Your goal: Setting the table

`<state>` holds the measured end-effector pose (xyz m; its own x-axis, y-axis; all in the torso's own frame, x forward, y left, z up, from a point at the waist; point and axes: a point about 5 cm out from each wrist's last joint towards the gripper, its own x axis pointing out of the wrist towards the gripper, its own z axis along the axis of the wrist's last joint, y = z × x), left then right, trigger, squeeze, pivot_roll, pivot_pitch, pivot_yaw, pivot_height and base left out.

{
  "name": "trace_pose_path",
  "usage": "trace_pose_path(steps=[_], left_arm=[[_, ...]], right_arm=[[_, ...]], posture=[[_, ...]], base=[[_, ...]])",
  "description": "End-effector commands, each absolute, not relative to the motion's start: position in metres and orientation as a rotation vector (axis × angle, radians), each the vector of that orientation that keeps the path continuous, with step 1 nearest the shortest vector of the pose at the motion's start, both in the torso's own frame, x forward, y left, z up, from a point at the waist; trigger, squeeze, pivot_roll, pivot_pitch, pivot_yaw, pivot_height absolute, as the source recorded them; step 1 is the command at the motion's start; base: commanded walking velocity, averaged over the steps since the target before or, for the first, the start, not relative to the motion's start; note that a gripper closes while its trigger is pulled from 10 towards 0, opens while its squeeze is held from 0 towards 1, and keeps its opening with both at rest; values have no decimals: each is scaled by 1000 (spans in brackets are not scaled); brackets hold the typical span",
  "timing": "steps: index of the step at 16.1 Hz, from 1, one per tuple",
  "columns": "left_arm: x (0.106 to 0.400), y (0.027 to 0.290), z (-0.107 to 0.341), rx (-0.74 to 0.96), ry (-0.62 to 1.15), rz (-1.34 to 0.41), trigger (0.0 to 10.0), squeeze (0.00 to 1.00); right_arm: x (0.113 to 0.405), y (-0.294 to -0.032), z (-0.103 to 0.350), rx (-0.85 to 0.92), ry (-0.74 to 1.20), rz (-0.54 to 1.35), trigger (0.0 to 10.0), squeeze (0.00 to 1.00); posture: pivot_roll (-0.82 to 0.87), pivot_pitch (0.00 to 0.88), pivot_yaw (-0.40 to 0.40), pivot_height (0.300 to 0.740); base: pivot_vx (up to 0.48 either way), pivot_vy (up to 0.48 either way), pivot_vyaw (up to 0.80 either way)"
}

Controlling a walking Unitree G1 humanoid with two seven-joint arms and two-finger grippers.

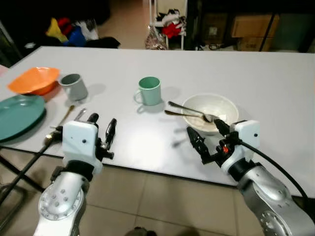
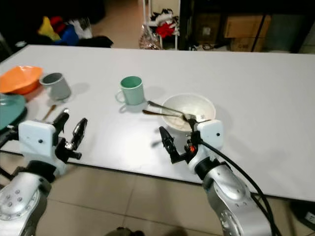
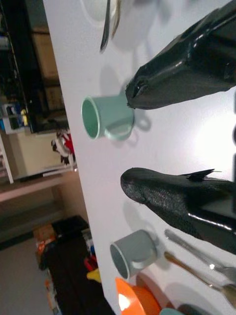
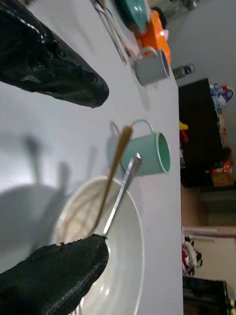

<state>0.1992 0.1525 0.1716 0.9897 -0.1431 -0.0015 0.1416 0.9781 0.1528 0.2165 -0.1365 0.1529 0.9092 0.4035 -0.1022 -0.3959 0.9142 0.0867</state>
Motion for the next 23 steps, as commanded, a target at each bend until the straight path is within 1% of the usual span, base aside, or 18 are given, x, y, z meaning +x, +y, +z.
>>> trace_pose_path(steps=[1, 7, 12, 23], left_arm=[[197, 154, 175, 172, -21, -134, 10000, 0], [192, 157, 168, 157, -2, -74, 10000, 0], [184, 158, 165, 158, 7, -32, 10000, 0], [180, 158, 175, 187, -22, -33, 10000, 0]], right_arm=[[216, -132, 159, 65, 85, 444, 10000, 0], [218, -133, 155, 48, 87, 494, 10000, 0], [220, -137, 151, 31, 104, 539, 10000, 0], [221, -139, 138, 64, 107, 569, 10000, 0]], posture=[[-87, 0, 102, 740], [-76, 0, 69, 740], [-61, 0, 24, 740], [-14, 0, 20, 740]], base=[[0, 368, 0], [0, 366, 800], [0, 365, 800], [0, 365, 800]])
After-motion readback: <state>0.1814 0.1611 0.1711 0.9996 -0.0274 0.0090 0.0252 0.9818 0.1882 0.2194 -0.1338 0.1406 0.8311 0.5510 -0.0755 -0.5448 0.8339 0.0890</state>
